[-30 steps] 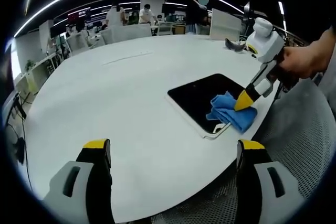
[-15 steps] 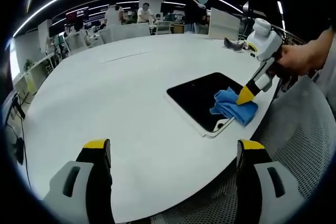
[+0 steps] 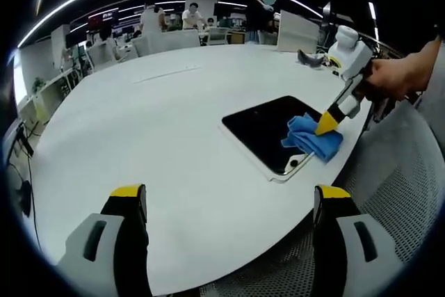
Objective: Wipe the mirror surface with the cleaning cloth until all visible marks leave the cleaned area.
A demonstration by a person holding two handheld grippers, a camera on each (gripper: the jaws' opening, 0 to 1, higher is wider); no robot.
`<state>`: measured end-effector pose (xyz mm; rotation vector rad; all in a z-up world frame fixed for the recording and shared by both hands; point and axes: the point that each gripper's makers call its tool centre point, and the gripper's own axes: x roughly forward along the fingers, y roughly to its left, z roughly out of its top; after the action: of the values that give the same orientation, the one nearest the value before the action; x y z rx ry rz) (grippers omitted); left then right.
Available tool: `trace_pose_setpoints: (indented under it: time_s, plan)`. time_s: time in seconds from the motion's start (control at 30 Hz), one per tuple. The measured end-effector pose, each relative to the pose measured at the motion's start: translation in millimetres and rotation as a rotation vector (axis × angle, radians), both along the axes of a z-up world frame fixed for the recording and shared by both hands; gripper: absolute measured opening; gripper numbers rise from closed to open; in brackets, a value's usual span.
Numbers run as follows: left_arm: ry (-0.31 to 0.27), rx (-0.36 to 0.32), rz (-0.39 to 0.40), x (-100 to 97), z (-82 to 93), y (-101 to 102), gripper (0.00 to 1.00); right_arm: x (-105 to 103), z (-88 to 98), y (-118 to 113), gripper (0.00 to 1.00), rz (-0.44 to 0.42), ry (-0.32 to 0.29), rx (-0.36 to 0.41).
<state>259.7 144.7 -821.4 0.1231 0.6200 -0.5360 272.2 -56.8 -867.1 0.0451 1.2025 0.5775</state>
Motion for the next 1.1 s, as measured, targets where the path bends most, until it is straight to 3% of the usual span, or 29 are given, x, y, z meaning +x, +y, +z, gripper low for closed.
trace_pose_setpoints:
  time_s: [1.1]
  plan:
    - [-0.012,0.000,0.021,3.0,1.5,3,0.99,84,-0.1,2,0.00,0.003,-0.049,-0.050]
